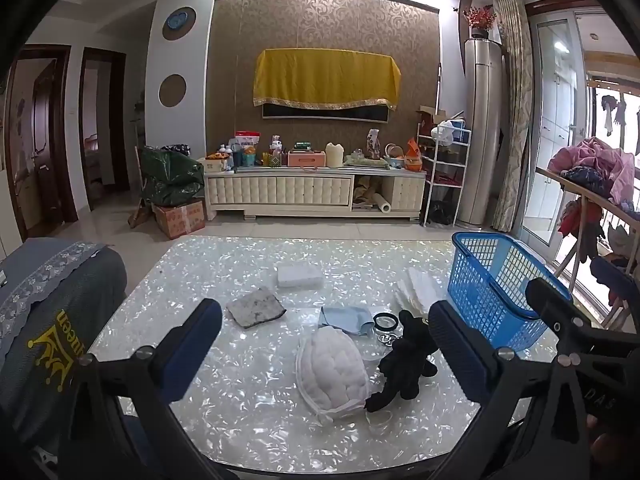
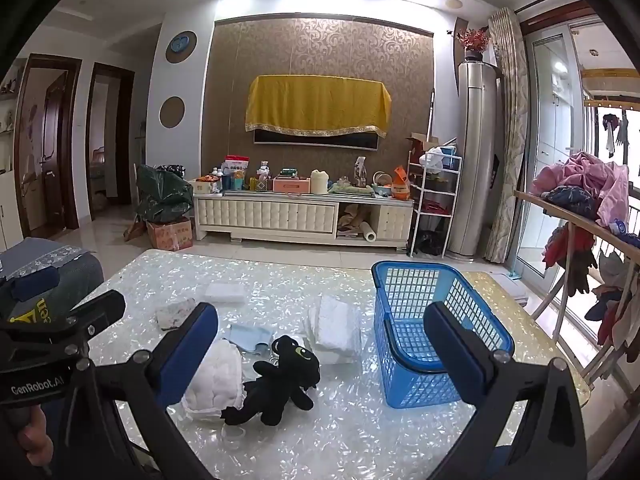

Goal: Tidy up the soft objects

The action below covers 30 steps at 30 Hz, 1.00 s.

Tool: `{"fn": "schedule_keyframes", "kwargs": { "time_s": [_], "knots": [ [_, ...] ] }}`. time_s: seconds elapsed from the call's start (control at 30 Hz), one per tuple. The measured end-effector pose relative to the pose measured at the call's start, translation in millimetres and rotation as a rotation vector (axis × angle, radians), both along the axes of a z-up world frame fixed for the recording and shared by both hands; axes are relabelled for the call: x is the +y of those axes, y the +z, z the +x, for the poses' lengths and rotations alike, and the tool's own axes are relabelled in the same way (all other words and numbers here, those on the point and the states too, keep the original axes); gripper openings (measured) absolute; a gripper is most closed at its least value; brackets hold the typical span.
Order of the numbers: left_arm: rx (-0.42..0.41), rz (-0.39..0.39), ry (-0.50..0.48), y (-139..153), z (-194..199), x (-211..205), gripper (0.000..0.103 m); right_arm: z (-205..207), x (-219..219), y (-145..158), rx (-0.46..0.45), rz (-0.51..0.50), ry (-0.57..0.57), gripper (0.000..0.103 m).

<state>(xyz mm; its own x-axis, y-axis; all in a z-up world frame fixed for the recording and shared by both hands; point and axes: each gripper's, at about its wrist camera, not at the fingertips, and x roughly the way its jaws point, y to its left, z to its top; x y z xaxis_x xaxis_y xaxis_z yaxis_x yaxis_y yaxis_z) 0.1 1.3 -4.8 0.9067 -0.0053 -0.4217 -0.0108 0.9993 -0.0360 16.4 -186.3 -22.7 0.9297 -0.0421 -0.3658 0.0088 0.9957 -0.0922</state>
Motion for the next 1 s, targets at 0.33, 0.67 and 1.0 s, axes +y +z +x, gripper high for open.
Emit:
{"fn": "schedule_keyframes", "kwargs": {
  "time_s": [0.33, 0.67, 1.0],
  "knots": [
    [0.007, 0.0, -0.001, -1.8, -0.6, 0.9, 0.103, 0.6, -4.0, -2.0, 0.012, 0.006, 0.005, 0.103],
    [0.01, 0.001, -0.002, -3.4, -0.5, 0.8, 0.103, -1.3, -2.1, -1.0, 0.008, 0.002, 0.002, 0.103],
    [0.015, 0.0, 0.0, -5.0, -1.3, 2.0, 0.103, -1.2, -2.0, -2.0, 0.018, -0.002, 0.006, 0.103]
  ]
}}
